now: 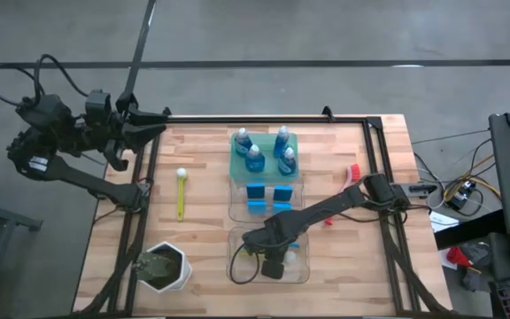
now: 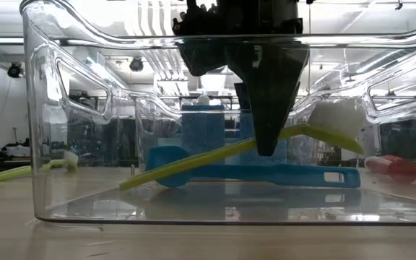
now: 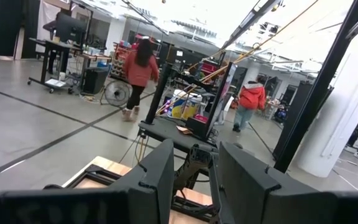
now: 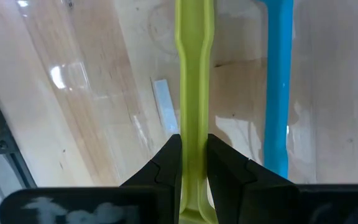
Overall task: Pick & Place Kitchen Sink Supplies
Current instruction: Put the light green dish brush into the bottom transparent bin, then adjust the blue sponge
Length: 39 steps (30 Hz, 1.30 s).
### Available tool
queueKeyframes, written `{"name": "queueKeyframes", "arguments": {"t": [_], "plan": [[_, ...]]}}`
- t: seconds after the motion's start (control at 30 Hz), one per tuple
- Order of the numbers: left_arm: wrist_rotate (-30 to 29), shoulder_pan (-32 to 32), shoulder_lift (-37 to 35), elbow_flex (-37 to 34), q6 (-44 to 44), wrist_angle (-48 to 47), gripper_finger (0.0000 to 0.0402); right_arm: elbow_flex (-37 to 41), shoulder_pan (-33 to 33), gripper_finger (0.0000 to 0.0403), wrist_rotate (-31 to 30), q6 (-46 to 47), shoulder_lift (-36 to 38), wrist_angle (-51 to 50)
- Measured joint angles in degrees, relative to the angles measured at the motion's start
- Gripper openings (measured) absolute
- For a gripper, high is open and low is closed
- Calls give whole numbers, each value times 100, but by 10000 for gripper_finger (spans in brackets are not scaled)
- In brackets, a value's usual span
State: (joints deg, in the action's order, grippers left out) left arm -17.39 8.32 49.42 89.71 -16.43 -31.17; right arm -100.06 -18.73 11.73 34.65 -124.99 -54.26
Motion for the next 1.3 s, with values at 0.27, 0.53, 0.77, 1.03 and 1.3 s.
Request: {"name": "queueKeyframes", "arguments": {"t": [0.27,0.53,0.77,1.03,1.3], "plan": [[21,0,-3,0,-2,-19,122,1,-1,54,3,-17,0,2],[42,1,-6,0,-4,-20,122,1,7,84,9,47,0,0],[78,1,-8,0,-7,-19,122,89,36,107,20,317,0,-206],[105,1,-10,0,-20,-21,122,34,38,93,45,526,113,-170],[136,1,-11,0,-22,-26,122,-511,25,91,32,433,140,-153]]}}
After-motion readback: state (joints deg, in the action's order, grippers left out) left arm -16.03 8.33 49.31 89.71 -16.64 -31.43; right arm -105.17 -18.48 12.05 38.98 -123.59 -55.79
